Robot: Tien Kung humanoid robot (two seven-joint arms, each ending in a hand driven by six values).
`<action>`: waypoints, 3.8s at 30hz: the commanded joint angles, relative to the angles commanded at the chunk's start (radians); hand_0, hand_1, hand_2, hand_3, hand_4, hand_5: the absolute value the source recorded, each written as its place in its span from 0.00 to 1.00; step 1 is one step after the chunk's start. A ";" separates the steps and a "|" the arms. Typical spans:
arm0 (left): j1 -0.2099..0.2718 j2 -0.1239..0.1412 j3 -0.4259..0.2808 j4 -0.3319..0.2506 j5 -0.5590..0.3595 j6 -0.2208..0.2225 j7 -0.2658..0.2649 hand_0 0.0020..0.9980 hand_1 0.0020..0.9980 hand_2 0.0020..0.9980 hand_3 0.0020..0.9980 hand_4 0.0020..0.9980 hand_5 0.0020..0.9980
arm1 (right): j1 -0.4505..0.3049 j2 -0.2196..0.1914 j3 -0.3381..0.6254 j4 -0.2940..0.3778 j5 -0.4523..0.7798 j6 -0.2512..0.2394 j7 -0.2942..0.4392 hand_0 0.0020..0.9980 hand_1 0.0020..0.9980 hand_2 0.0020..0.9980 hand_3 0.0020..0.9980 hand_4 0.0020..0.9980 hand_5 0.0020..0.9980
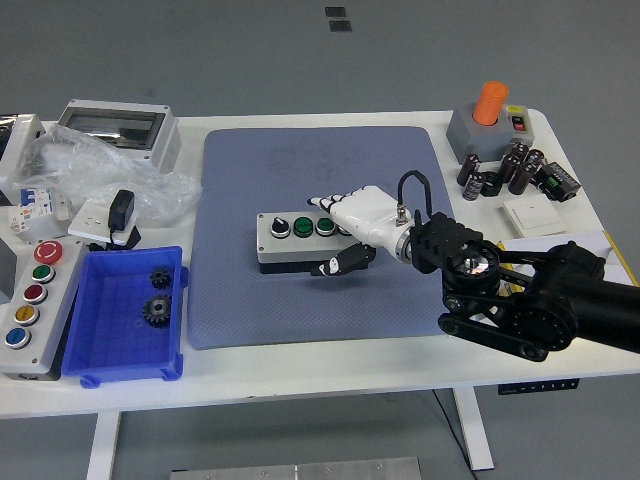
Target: Pick up the button,place it on the desk,press the button,press the button
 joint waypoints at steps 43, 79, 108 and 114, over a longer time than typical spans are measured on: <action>0.004 0.005 0.033 0.003 -0.035 0.008 -0.001 0.62 0.63 0.57 0.60 0.57 0.30 | -0.080 -0.241 0.175 0.428 0.019 0.265 -0.259 0.36 0.40 0.28 1.00 0.36 0.00; -0.001 0.005 0.037 0.002 -0.037 0.014 -0.005 0.62 0.63 0.57 0.60 0.57 0.31 | -0.081 -0.225 0.126 0.396 0.114 0.281 -0.231 0.33 0.38 0.26 0.99 0.37 0.00; -0.010 0.014 0.057 -0.001 -0.038 0.002 -0.007 0.62 0.63 0.57 0.60 0.57 0.30 | -0.492 -0.274 0.900 0.407 0.407 -0.272 0.308 0.54 0.64 0.69 0.83 0.93 0.51; -0.015 0.018 0.053 -0.004 -0.024 -0.005 -0.004 0.62 0.63 0.58 0.60 0.58 0.31 | -0.634 -0.242 1.076 0.388 0.536 -0.284 0.465 0.64 0.69 0.76 0.84 1.00 0.62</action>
